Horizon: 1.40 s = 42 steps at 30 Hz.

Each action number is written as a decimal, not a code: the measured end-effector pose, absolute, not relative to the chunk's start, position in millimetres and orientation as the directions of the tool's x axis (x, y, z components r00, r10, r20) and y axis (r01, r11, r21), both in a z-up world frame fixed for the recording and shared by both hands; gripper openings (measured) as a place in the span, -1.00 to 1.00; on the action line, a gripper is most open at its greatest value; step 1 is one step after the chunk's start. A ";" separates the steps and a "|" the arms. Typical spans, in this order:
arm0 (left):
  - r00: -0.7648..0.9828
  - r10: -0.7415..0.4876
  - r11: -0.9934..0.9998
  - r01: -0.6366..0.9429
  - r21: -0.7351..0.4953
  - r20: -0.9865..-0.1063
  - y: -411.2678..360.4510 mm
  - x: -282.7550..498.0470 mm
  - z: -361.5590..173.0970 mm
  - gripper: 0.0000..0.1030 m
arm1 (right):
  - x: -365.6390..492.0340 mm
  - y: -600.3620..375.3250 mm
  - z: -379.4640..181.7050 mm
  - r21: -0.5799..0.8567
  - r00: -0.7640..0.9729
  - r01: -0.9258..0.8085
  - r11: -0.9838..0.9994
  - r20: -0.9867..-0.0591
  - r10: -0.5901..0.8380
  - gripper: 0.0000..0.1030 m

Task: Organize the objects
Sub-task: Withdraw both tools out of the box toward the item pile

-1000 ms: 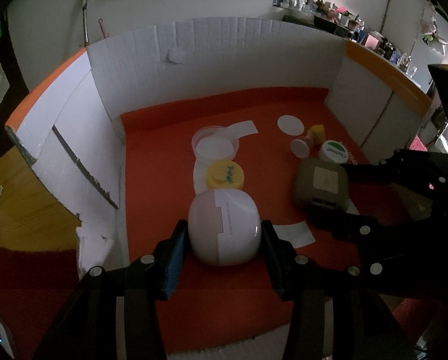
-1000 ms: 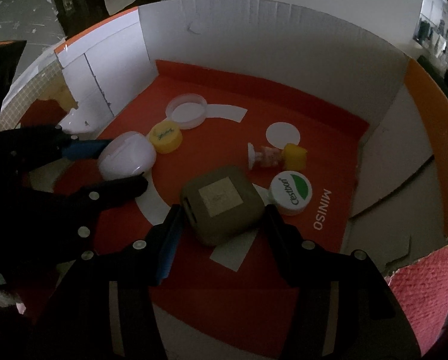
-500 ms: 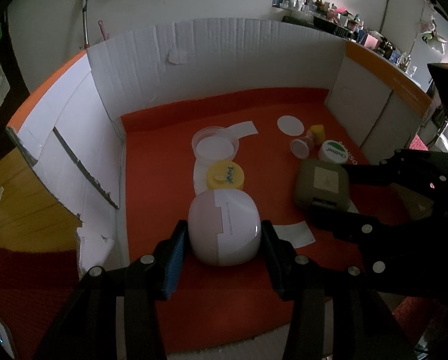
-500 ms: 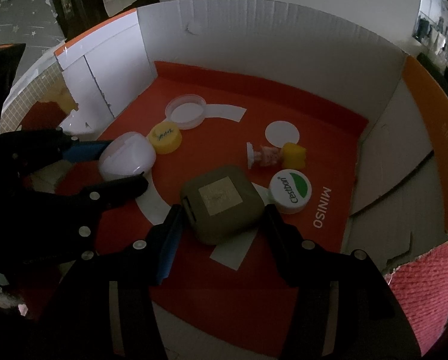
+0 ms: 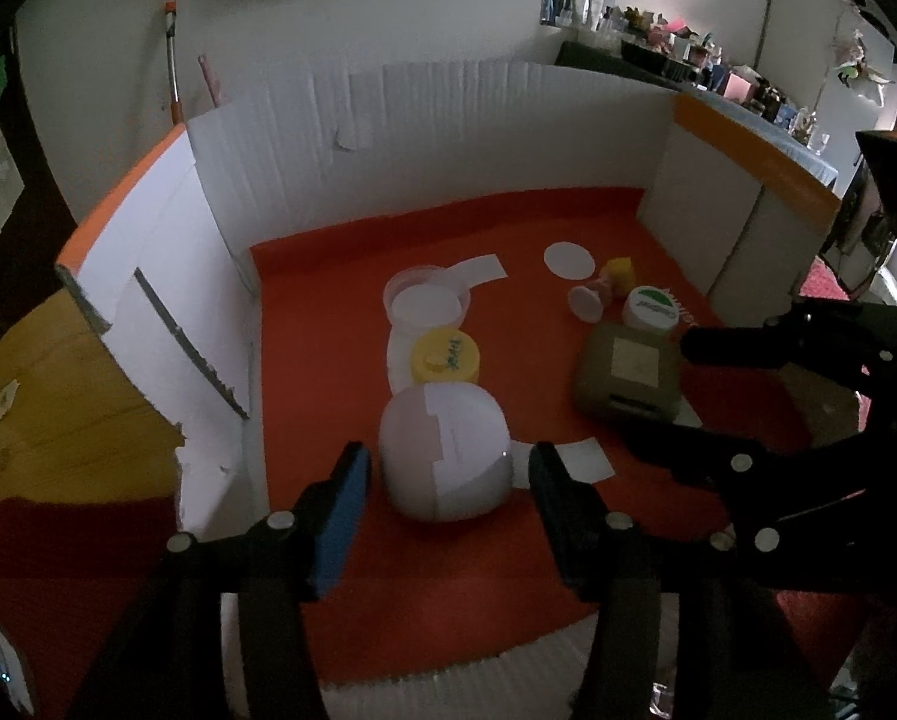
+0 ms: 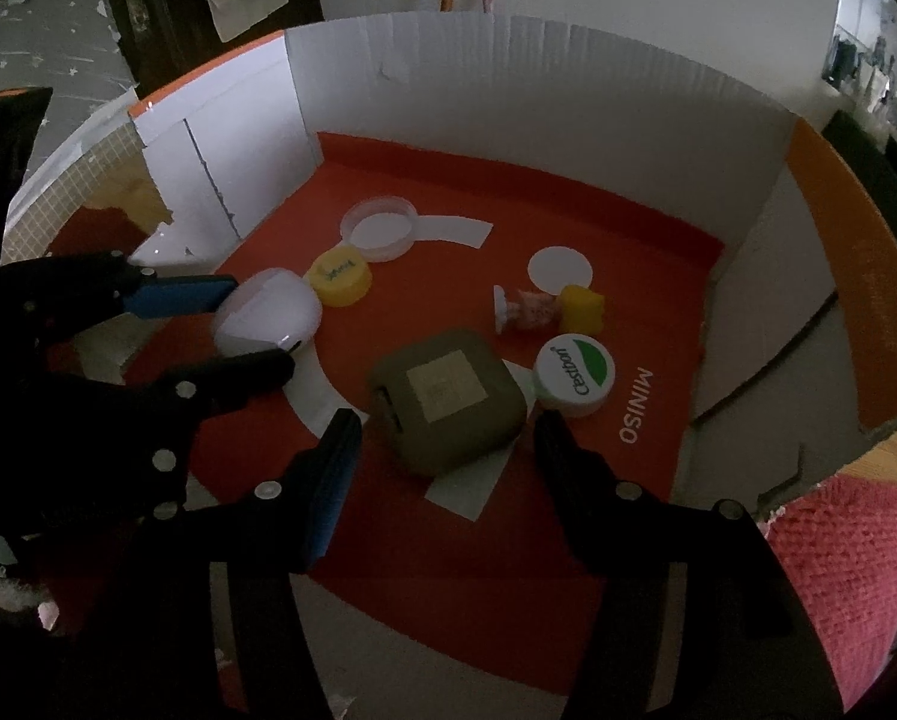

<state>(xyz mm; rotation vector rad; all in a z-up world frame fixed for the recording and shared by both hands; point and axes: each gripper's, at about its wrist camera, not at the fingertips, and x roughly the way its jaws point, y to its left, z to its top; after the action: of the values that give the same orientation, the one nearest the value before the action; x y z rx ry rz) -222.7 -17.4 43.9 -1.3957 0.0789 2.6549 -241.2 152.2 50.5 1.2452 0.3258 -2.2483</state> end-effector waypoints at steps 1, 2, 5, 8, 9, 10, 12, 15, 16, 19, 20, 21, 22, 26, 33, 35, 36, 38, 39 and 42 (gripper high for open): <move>-0.561 0.101 -0.989 -0.149 -0.019 -0.822 -16.3 -223.0 44.5 0.13 | -239.8 152.8 52.1 0.050 -0.427 0.567 -0.823 -0.836 -0.345 0.19; -0.563 0.102 -0.989 -0.149 -0.021 -0.820 -17.0 -222.3 45.8 0.13 | -238.6 153.0 53.4 0.050 -0.430 0.567 -0.822 -0.834 -0.347 0.22; -0.570 0.101 -0.989 -0.148 -0.019 -0.815 -14.5 -217.5 48.4 0.14 | -233.0 154.1 58.7 0.047 -0.440 0.570 -0.820 -0.826 -0.353 0.24; -0.581 0.096 -0.990 -0.142 -0.016 -0.808 -14.7 -213.0 50.5 0.27 | -227.8 154.8 64.1 0.043 -0.449 0.573 -0.818 -0.819 -0.358 0.27; -0.584 0.094 -0.990 -0.140 -0.015 -0.806 -14.7 -210.6 51.0 0.29 | -226.3 154.6 65.8 0.043 -0.452 0.574 -0.818 -0.816 -0.360 0.32; -0.588 0.093 -0.990 -0.137 -0.014 -0.804 -15.0 -209.5 52.1 0.31 | -224.5 154.9 67.5 0.042 -0.456 0.574 -0.818 -0.813 -0.362 0.35; -0.593 0.093 -0.991 -0.136 -0.015 -0.800 -14.7 -207.4 54.6 0.32 | -221.1 156.2 70.6 0.038 -0.466 0.574 -0.818 -0.807 -0.364 0.39; -0.600 0.091 -0.991 -0.135 -0.011 -0.795 -14.3 -204.2 56.9 0.34 | -216.0 156.2 73.4 0.040 -0.474 0.574 -0.818 -0.799 -0.371 0.40; -0.603 0.089 -0.991 -0.135 -0.009 -0.793 -14.3 -202.1 57.8 0.38 | -214.4 156.1 74.6 0.040 -0.476 0.573 -0.818 -0.796 -0.373 0.41; -0.617 0.080 -0.992 -0.129 0.000 -0.783 -15.1 -197.6 61.8 0.45 | -209.5 157.2 77.6 0.041 -0.485 0.573 -0.819 -0.788 -0.379 0.49; -0.620 0.078 -0.992 -0.128 0.002 -0.780 -15.3 -195.6 63.1 0.46 | -207.2 158.1 79.2 0.041 -0.488 0.572 -0.819 -0.785 -0.380 0.49; -0.624 0.078 -0.992 -0.128 0.004 -0.778 -15.3 -193.6 64.3 0.46 | -205.1 158.9 80.6 0.042 -0.491 0.571 -0.820 -0.783 -0.383 0.49; -0.627 0.078 -0.992 -0.129 0.005 -0.775 -15.4 -191.5 65.5 0.46 | -203.6 159.4 81.6 0.043 -0.493 0.571 -0.820 -0.780 -0.385 0.49; -0.640 0.070 -0.992 -0.123 0.012 -0.765 -16.2 -185.1 68.8 0.61 | -196.5 163.2 88.0 0.045 -0.509 0.565 -0.824 -0.767 -0.392 0.69; -0.661 0.065 -0.993 -0.115 0.015 -0.748 -18.0 -172.2 75.1 0.72 | -182.0 169.1 97.7 0.050 -0.529 0.562 -0.826 -0.745 -0.406 0.82; -0.669 0.060 -0.994 -0.109 0.018 -0.741 -18.5 -168.2 77.1 0.77 | -177.4 170.3 100.6 0.052 -0.535 0.562 -0.826 -0.739 -0.410 0.83; -0.671 0.059 -0.994 -0.108 0.018 -0.739 -18.8 -166.1 78.1 0.77 | -175.0 171.1 102.2 0.053 -0.538 0.562 -0.826 -0.735 -0.413 0.85; -0.674 0.061 -0.994 -0.105 0.015 -0.736 -19.8 -162.3 79.8 0.79 | -170.6 172.0 105.1 0.054 -0.543 0.561 -0.826 -0.729 -0.417 0.89; -0.676 0.060 -0.995 -0.103 0.014 -0.735 -20.2 -160.8 80.3 0.80 | -168.0 172.4 106.6 0.053 -0.545 0.562 -0.825 -0.726 -0.419 0.90; -0.686 0.057 -0.995 -0.096 0.013 -0.725 -21.4 -154.3 83.6 0.92 | -160.2 172.9 110.5 0.051 -0.552 0.565 -0.823 -0.718 -0.423 0.91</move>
<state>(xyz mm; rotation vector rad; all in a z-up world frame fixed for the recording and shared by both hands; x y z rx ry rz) -154.3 -21.4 83.6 -1.2064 0.0765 2.8094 -160.2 172.9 110.5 1.0176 0.2504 -2.3462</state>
